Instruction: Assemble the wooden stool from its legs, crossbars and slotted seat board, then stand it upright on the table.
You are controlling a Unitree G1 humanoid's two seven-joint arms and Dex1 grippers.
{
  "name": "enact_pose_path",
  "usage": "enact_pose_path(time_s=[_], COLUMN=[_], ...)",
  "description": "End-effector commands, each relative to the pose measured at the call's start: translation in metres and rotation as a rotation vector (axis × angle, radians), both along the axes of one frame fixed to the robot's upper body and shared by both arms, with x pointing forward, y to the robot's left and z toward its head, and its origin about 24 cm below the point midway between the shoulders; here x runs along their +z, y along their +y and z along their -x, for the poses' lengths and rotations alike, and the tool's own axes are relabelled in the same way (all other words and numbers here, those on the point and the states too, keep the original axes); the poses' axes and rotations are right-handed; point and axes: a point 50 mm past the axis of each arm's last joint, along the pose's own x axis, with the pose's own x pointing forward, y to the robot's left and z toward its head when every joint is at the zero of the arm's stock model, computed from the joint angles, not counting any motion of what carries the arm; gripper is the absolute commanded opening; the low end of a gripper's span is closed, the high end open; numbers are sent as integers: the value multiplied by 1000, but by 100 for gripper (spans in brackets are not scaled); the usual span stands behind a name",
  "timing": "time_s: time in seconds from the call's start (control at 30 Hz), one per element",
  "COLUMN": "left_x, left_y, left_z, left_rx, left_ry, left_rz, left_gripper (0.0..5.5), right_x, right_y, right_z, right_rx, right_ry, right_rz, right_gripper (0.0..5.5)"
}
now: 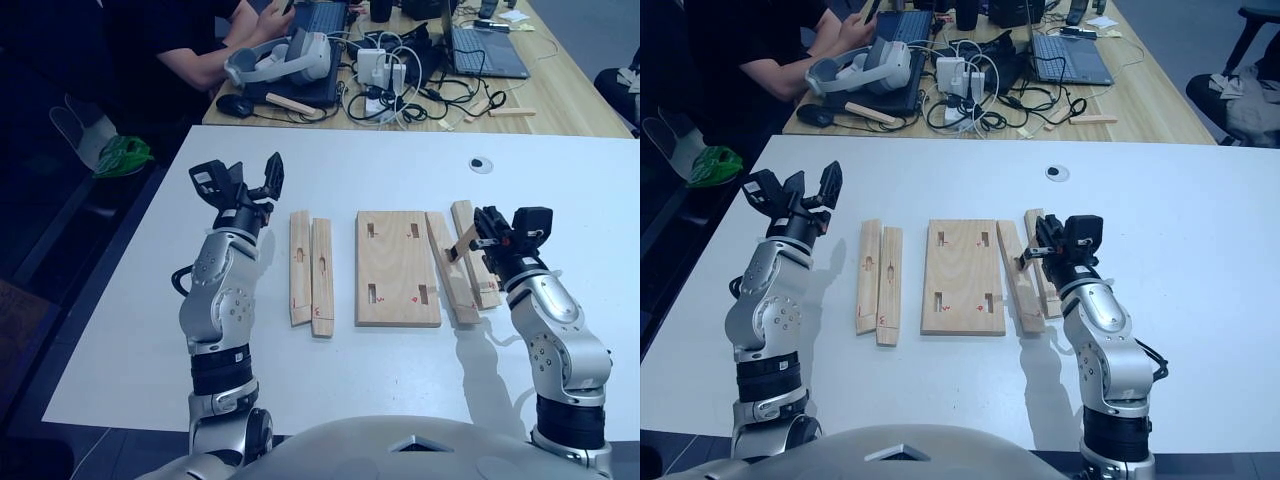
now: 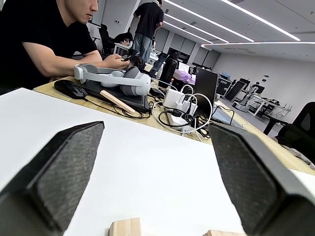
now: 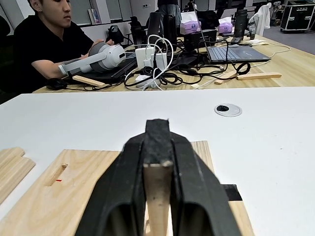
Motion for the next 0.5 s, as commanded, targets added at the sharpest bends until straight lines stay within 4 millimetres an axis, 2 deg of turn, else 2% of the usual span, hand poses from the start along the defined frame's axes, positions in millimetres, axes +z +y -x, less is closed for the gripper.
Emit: enact_pose_path(time_s=[0.03, 0.23, 0.5], left_x=[-1, -2, -2], left_y=[0, 1, 0], left_z=[-1, -1, -1], left_rx=[1, 5, 3], left_ry=[7, 7, 9], left_rz=[-11, -14, -15], left_gripper=[392, 392, 392], right_x=[2, -2, 4], right_y=[1, 3, 6], right_z=[-1, -1, -4], right_rx=[-6, 4, 11], right_ry=[-49, -19, -42], right_rz=[77, 20, -36], right_gripper=[39, 39, 39])
